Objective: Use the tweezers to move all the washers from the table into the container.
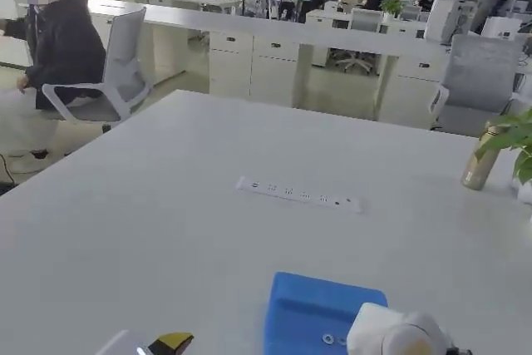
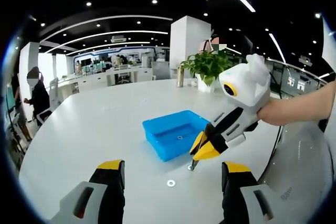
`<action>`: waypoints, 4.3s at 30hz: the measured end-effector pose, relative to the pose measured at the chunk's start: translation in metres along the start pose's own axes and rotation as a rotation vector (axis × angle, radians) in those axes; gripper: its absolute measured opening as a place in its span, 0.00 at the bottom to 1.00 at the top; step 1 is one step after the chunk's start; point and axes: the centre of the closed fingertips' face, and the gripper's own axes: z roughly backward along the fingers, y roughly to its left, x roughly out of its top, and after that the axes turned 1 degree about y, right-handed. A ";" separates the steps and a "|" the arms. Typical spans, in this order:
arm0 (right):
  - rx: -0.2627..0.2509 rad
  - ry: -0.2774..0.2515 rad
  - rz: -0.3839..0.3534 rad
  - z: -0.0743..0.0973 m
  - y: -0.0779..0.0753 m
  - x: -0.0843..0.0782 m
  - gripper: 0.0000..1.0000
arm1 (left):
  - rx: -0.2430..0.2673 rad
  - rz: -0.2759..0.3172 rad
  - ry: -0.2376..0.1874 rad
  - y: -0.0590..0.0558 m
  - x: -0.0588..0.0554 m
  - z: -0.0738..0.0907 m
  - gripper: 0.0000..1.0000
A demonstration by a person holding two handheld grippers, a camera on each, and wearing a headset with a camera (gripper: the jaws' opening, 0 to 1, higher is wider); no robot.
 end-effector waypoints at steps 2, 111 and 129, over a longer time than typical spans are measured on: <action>-0.004 -0.010 0.003 0.005 0.001 0.003 0.03 | -0.006 -0.016 0.006 -0.002 0.000 -0.001 0.76; -0.043 -0.009 -0.180 -0.006 -0.089 0.020 0.03 | -0.013 -0.009 -0.006 -0.004 0.002 0.000 0.74; -0.066 -0.006 -0.165 -0.001 -0.082 0.021 0.03 | -0.020 -0.010 -0.009 -0.005 0.002 -0.001 0.74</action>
